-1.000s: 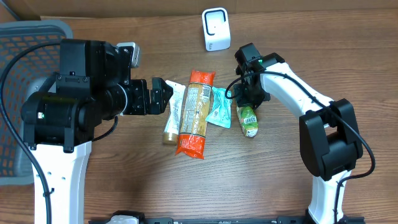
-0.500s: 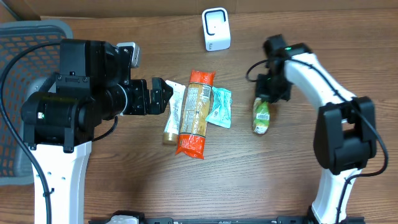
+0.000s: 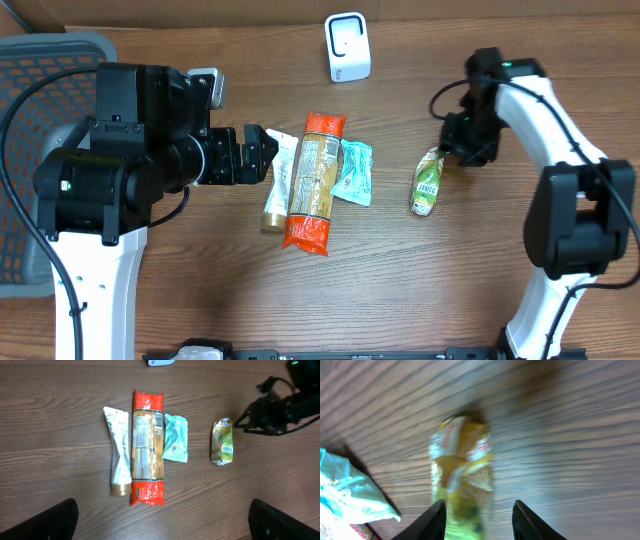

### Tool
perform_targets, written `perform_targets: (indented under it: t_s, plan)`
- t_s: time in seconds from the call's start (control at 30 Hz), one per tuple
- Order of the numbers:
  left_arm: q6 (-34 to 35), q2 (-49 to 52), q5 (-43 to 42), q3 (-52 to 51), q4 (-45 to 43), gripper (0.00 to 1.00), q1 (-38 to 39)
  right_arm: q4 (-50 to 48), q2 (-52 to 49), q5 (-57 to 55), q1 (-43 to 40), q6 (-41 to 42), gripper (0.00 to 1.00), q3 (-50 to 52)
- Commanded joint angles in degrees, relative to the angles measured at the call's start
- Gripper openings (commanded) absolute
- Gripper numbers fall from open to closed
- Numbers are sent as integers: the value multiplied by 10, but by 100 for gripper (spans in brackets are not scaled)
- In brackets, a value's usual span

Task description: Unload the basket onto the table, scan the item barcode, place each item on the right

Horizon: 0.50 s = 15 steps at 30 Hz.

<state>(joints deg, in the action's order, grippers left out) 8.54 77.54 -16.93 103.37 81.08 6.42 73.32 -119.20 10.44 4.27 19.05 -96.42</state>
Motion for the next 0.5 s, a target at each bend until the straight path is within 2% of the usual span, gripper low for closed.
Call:
perform_targets:
  t_s: [0.0,0.17,0.47]
  plan:
    - [-13,4,-5,2,-1,100,5,21,37,-19,-29,-9,43,-19]
    - [-13,4,-5,2,0,99,5,57,36,-21,-34,-9,41,27]
    - [-13,4,-5,2,-1,100,5,20,36,-6,20,-9,36,156]
